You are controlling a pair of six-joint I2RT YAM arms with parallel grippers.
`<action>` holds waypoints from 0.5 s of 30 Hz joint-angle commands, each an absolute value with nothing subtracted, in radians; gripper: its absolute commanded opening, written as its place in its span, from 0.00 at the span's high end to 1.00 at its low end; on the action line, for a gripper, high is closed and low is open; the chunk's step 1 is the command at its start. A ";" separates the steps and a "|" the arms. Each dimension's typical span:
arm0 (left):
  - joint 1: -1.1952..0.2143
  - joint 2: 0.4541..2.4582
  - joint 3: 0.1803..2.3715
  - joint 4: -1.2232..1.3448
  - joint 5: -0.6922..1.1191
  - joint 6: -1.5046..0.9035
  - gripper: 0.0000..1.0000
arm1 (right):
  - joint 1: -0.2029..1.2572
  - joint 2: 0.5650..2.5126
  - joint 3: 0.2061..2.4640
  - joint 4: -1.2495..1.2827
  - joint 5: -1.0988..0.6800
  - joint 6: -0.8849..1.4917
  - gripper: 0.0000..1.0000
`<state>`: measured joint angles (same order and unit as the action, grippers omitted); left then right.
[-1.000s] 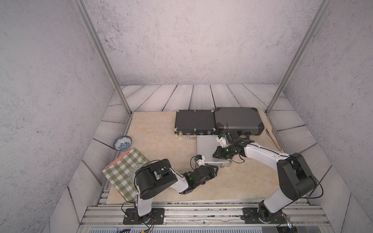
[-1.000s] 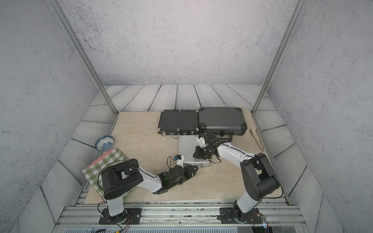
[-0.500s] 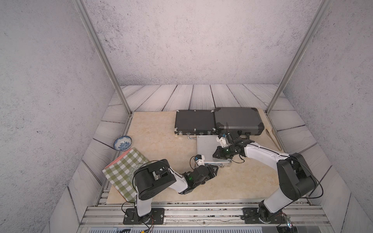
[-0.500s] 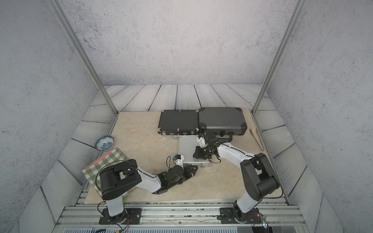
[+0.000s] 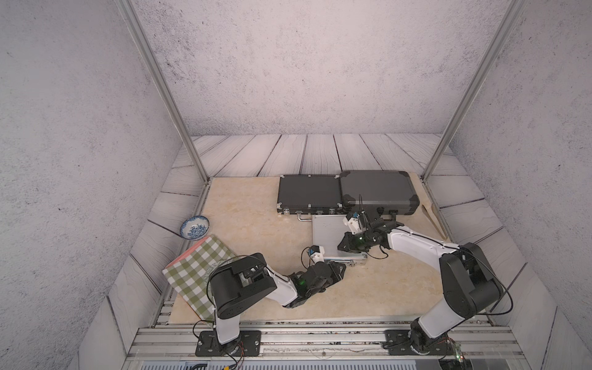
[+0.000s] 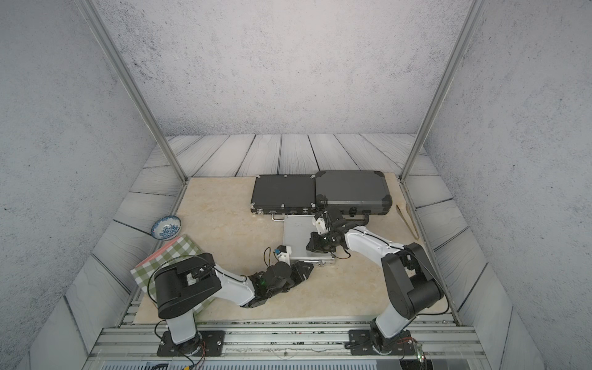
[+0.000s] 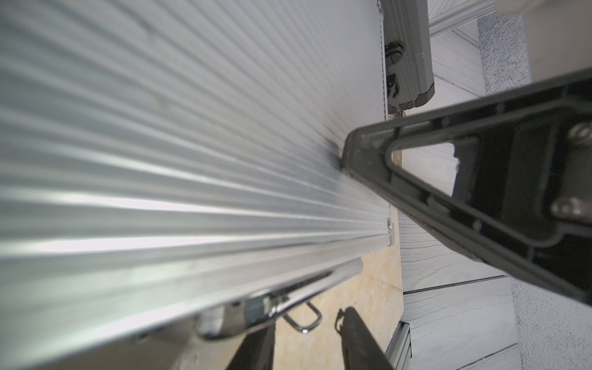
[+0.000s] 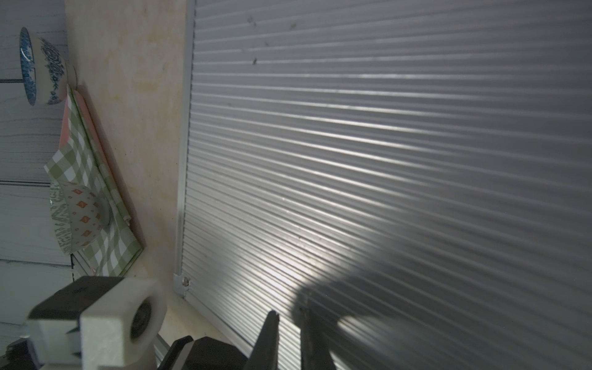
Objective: Close the poker set cases
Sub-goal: Fasten the fastener on the poker set case.
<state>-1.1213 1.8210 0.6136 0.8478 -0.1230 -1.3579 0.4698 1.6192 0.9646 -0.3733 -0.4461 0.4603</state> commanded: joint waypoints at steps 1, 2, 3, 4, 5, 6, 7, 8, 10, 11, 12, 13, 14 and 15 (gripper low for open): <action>-1.117 1.789 0.649 0.786 -0.111 -1.371 0.68 | 0.481 1.712 0.887 -0.600 -0.351 0.454 0.83; -1.116 1.789 0.652 0.763 -0.117 -1.378 0.70 | 0.482 1.712 0.888 -0.600 -0.351 0.454 0.83; -1.115 1.789 0.653 0.747 -0.124 -1.383 0.72 | 0.481 1.712 0.890 -0.601 -0.350 0.454 0.83; -1.116 1.793 0.654 0.742 -0.127 -1.383 0.73 | 0.480 1.711 0.890 -0.601 -0.350 0.454 0.83; -1.115 1.799 0.656 0.744 -0.133 -1.382 0.73 | 0.480 1.710 0.890 -0.601 -0.350 0.454 0.83; -1.114 1.807 0.661 0.746 -0.139 -1.382 0.74 | 0.480 1.710 0.890 -0.601 -0.349 0.453 0.83; -1.113 1.815 0.662 0.757 -0.140 -1.382 0.74 | 0.481 1.710 0.890 -0.603 -0.348 0.453 0.83; -1.111 1.823 0.661 0.775 -0.138 -1.380 0.75 | 0.480 1.712 0.888 -0.603 -0.348 0.453 0.83; -1.108 1.834 0.661 0.803 -0.134 -1.384 0.76 | 0.481 1.712 0.887 -0.603 -0.347 0.451 0.83; -1.108 1.836 0.660 0.817 -0.131 -1.381 0.76 | 0.481 1.711 0.887 -0.603 -0.346 0.451 0.83; -1.109 1.836 0.660 0.832 -0.126 -1.372 0.76 | 0.481 1.712 0.887 -0.603 -0.345 0.451 0.83; -1.108 1.835 0.661 0.842 -0.122 -1.365 0.74 | 0.481 1.711 0.886 -0.602 -0.345 0.451 0.83; -1.108 1.834 0.660 0.857 -0.118 -1.354 0.71 | 0.481 1.713 0.885 -0.601 -0.345 0.451 0.83; -1.109 1.832 0.659 0.868 -0.116 -1.345 0.68 | 0.480 1.715 0.885 -0.599 -0.347 0.452 0.83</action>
